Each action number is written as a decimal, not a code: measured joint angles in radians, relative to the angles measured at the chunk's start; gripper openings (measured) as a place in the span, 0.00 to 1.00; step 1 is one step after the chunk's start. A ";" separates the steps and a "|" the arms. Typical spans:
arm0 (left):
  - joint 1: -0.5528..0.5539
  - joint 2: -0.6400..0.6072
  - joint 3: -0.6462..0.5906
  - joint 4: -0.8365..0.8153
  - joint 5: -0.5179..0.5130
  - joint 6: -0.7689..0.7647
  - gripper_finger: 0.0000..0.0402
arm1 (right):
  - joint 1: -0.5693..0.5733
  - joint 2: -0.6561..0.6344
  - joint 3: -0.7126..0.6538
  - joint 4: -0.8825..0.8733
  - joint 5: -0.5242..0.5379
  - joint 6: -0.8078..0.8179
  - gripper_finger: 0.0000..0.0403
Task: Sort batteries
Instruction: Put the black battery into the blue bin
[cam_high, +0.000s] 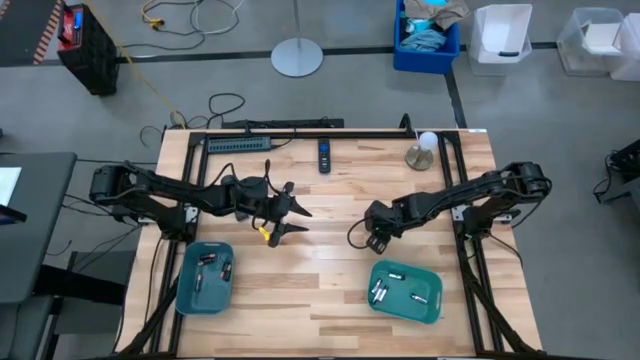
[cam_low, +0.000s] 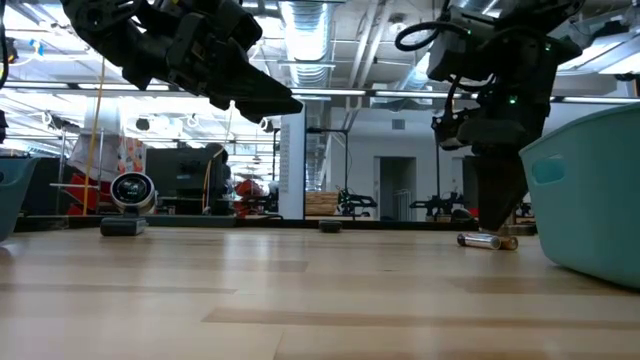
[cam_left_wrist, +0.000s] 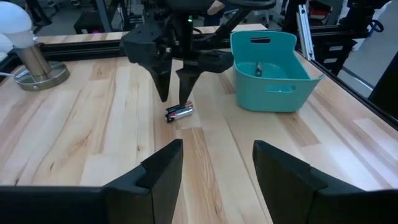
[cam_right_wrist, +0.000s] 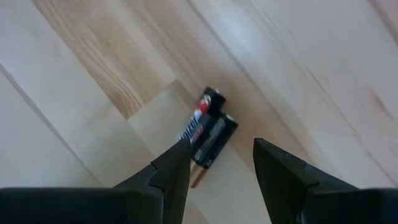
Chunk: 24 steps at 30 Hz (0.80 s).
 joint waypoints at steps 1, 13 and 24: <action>0.000 0.000 0.000 0.000 0.000 0.000 0.47 | 0.000 0.000 -0.005 0.000 0.000 0.006 0.47; 0.000 0.000 0.000 -0.002 0.001 0.000 0.47 | 0.000 0.000 -0.038 0.012 0.001 0.022 0.47; 0.000 0.001 0.000 -0.003 0.000 0.000 0.47 | 0.001 0.001 -0.038 -0.052 0.004 -0.117 0.47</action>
